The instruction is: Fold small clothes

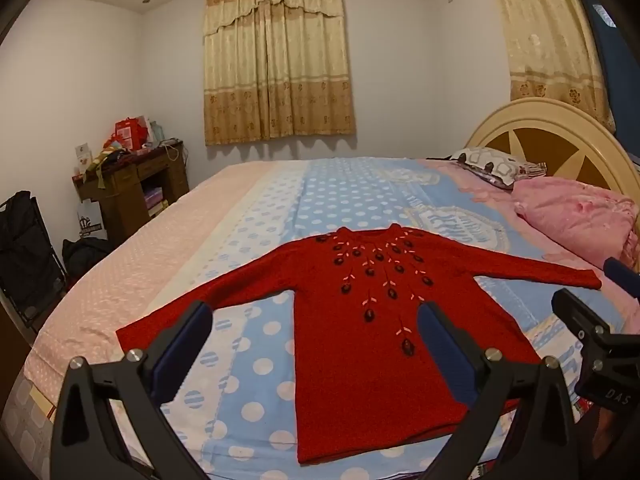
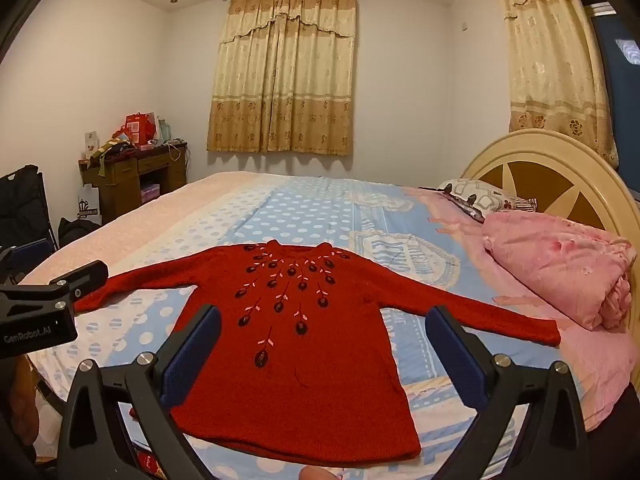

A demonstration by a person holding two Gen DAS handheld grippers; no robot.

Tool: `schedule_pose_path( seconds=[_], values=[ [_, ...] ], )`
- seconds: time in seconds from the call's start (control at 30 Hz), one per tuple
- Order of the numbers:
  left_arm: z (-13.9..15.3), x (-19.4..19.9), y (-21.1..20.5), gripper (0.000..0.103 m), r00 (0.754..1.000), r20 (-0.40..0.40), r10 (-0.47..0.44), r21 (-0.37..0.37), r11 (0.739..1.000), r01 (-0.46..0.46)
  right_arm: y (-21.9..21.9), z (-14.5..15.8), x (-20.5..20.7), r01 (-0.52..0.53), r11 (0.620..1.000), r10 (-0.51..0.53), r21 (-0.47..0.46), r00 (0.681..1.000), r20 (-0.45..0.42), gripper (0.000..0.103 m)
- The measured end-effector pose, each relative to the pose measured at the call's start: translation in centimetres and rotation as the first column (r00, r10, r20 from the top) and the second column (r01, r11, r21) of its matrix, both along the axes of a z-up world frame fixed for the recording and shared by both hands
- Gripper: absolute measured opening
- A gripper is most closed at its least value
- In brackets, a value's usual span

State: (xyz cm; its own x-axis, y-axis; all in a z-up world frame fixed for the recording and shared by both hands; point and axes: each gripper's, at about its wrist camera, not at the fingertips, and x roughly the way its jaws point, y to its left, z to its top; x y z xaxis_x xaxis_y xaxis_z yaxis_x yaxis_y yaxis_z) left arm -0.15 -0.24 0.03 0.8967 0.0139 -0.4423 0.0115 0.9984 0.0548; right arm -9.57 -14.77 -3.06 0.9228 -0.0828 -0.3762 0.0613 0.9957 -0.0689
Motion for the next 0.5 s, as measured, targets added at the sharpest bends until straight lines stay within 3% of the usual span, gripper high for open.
schedule_pose_path(
  seconds=[0.07, 0.5],
  values=[
    [0.0, 0.2, 0.0, 0.103, 1.0, -0.028, 0.004, -0.026, 1.0, -0.005, 0.0, 0.0, 0.0, 0.0, 1.0, 0.0, -0.003, 1.0, 0.004, 0.102],
    [-0.3, 0.1, 0.9, 0.103, 1.0, -0.029, 0.001, -0.029, 1.0, -0.002, 0.3, -0.2, 0.0, -0.001, 1.0, 0.001, -0.002, 1.0, 0.0, 0.102]
  ],
)
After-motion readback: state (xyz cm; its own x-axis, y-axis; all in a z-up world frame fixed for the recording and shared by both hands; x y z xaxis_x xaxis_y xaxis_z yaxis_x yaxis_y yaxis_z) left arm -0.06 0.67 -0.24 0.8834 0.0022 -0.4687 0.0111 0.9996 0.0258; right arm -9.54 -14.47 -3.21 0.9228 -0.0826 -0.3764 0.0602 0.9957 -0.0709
